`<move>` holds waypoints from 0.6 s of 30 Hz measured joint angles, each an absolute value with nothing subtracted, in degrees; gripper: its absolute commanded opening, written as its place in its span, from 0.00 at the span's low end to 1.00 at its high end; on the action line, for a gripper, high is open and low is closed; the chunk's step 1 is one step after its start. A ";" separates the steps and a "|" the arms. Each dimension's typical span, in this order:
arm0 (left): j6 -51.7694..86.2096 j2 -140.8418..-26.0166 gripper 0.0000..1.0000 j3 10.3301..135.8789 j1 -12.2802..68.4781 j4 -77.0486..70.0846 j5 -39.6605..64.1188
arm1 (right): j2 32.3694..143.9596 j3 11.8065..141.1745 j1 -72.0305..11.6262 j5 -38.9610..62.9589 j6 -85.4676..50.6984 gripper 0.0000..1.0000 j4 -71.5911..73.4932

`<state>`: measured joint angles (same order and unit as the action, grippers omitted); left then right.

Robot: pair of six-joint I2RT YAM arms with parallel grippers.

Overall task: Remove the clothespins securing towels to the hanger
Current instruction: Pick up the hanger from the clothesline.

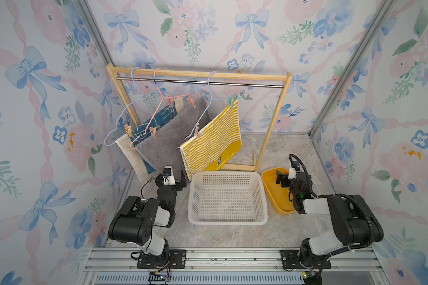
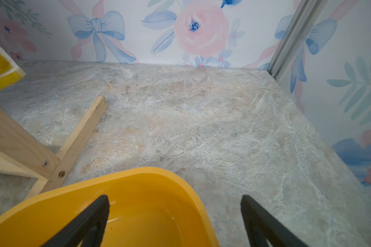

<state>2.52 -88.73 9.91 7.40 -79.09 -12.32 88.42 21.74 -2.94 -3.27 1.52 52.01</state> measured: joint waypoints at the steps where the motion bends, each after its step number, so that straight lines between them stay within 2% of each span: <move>1: 2.52 -88.73 0.98 9.93 7.40 -79.09 -12.32 | 88.42 21.74 -2.94 -3.27 1.52 0.98 52.01; 18: 2.57 -88.73 0.98 9.98 6.70 -78.28 -12.10 | 88.42 21.74 -2.94 -3.25 1.52 0.98 52.01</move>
<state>2.57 -88.73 9.98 6.70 -78.28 -12.10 88.42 21.74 -2.94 -3.25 1.52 52.01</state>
